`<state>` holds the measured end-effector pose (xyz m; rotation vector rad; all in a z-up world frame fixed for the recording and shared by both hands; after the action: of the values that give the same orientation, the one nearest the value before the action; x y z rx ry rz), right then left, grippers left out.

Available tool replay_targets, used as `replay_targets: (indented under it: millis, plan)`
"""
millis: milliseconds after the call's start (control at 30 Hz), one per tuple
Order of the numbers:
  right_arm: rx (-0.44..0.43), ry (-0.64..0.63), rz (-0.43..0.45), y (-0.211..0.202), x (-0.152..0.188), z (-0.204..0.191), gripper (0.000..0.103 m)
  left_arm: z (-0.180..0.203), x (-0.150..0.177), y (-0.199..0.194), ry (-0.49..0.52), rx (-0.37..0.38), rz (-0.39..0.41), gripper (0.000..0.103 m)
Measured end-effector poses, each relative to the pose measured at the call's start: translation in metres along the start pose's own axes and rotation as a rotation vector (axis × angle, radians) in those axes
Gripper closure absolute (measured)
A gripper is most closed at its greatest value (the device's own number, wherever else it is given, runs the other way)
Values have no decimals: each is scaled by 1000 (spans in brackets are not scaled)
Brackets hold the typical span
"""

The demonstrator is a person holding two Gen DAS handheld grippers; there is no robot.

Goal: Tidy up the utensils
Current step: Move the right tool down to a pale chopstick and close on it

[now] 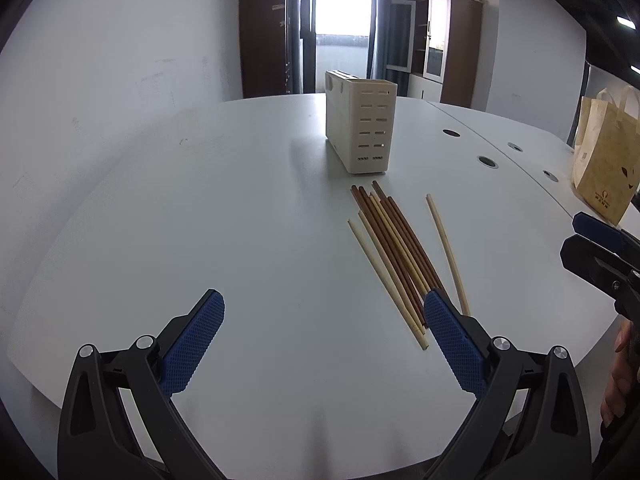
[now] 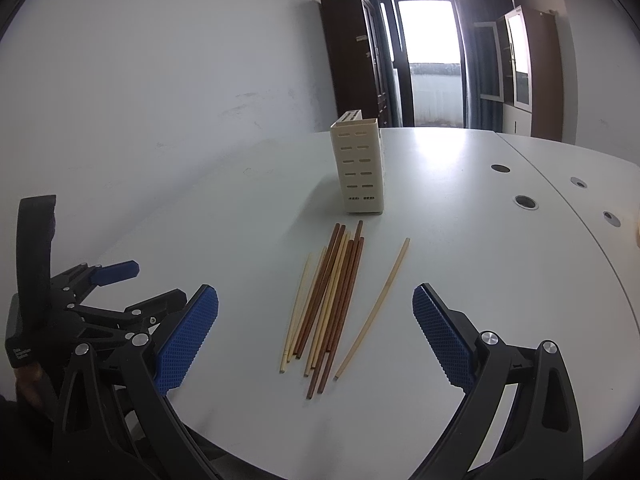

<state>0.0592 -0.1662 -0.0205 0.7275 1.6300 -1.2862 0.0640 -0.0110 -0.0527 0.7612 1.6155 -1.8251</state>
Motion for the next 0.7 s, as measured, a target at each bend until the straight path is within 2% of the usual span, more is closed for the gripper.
replay_targets:
  millis: [333,433,567,700]
  plan:
    - [40,35,-62,40,2,28,4,9,-10,46,-12,6,-62,6]
    - [61,31,-81,57,-5,39,4,17,-20,68,-23,37,-101,6]
    - [63,53,-112,84,-17,57,4,26,-35,105,-36,20,-160,6]
    - [86,73,-173,119,-23,78,4,27,-43,143,-64,8,-254,22]
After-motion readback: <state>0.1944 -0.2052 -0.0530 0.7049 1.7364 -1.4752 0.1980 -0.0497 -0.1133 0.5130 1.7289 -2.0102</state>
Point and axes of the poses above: each gripper's, at about its wrist camera, not at the fingertips, and y roughly the way its jaws point, z to its right, x to its underside, the point moved 4 cm from there along y, roughly the way its jaws point, and after that the axes turned 7 degrees about -y, right-handed, at the moved point
